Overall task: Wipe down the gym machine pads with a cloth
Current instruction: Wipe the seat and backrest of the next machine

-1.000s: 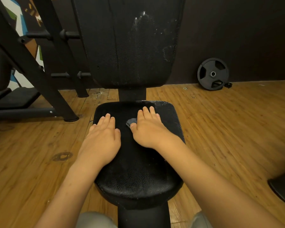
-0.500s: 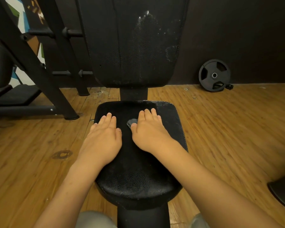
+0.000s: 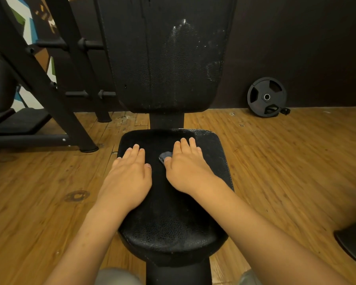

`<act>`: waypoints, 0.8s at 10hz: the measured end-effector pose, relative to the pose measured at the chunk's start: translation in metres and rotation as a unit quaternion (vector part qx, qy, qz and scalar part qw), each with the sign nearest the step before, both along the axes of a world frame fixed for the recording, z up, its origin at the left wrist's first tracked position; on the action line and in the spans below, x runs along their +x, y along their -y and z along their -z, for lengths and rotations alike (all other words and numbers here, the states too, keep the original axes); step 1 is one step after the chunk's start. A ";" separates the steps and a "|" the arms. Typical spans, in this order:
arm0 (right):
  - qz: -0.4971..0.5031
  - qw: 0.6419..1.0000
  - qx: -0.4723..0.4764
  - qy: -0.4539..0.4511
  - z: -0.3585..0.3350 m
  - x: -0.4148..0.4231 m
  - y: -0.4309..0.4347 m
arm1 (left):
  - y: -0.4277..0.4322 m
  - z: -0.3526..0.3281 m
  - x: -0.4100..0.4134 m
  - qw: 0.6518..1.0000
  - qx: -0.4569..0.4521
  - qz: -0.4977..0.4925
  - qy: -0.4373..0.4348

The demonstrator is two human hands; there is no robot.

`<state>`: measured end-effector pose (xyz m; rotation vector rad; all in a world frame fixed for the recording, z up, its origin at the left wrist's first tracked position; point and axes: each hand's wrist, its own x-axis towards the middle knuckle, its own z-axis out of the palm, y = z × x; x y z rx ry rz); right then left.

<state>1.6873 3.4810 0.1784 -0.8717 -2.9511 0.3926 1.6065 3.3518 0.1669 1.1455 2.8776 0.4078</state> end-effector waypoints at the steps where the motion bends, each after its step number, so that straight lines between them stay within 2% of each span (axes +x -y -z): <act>1: 0.019 1.000 -0.003 0.002 -0.006 -0.017 -0.011 | 0.000 -0.001 0.001 1.000 -0.001 0.000 0.000; 4: -0.024 0.999 -0.037 -0.005 0.001 0.028 0.015 | 0.001 0.000 0.000 1.000 0.009 0.002 -0.001; 6: 0.002 1.000 -0.027 0.000 -0.006 0.004 0.004 | 0.000 0.001 -0.001 1.000 0.003 0.002 0.001; 8: -0.007 0.999 -0.031 -0.018 0.003 0.036 0.029 | 0.000 0.002 -0.001 1.000 0.008 0.000 0.001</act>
